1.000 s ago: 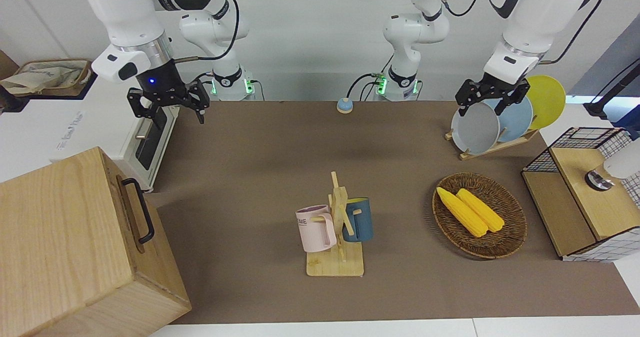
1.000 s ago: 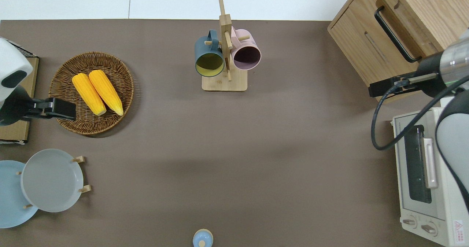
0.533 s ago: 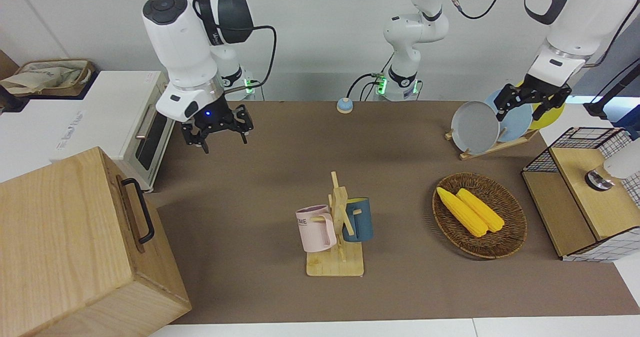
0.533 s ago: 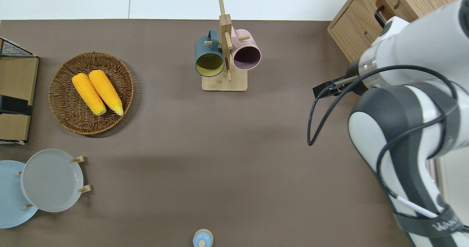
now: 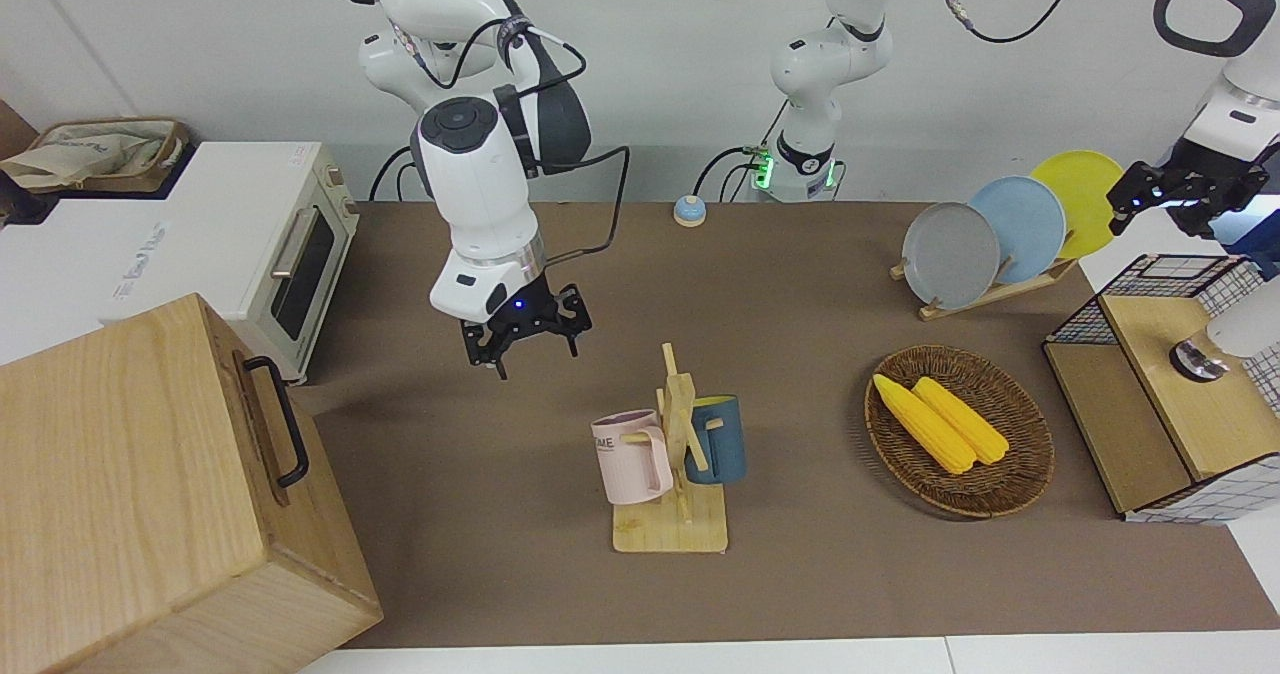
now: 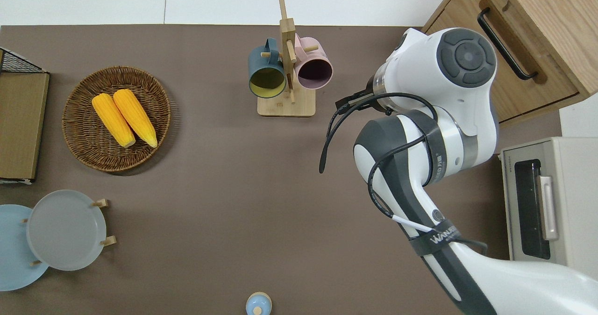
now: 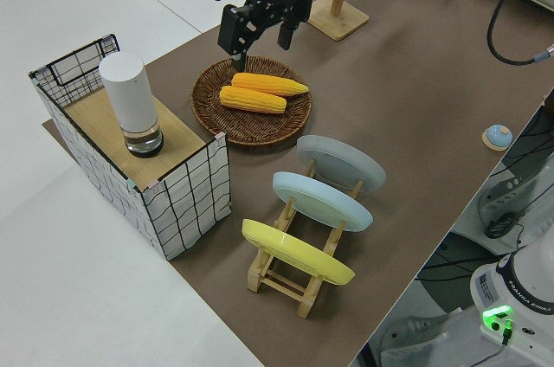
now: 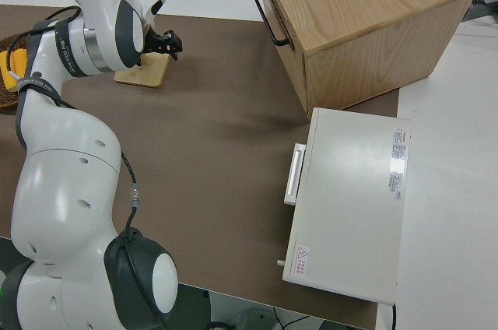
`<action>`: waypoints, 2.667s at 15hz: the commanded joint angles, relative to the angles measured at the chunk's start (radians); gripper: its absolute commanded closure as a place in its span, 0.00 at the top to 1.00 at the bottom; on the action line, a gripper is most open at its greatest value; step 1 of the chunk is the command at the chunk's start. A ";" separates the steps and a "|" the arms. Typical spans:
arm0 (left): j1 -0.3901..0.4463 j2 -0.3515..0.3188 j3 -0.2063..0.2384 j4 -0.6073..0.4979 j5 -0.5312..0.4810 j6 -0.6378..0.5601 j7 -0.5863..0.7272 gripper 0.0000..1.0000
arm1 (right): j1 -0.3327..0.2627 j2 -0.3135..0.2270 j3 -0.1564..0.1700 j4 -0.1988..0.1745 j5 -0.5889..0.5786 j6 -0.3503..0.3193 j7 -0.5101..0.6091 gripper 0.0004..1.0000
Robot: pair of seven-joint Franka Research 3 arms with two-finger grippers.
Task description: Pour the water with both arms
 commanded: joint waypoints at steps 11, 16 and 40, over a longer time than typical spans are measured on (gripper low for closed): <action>0.215 0.075 -0.011 -0.081 -0.388 0.427 0.286 1.00 | -0.009 0.123 0.054 0.017 0.013 0.385 -0.064 0.90; 0.208 0.083 -0.018 -0.120 -0.503 0.540 0.296 1.00 | -0.007 0.146 0.056 0.056 0.013 0.408 -0.063 0.42; 0.206 0.208 -0.091 -0.131 -0.660 0.777 0.383 1.00 | -0.075 0.137 0.057 0.128 0.016 0.304 -0.112 0.00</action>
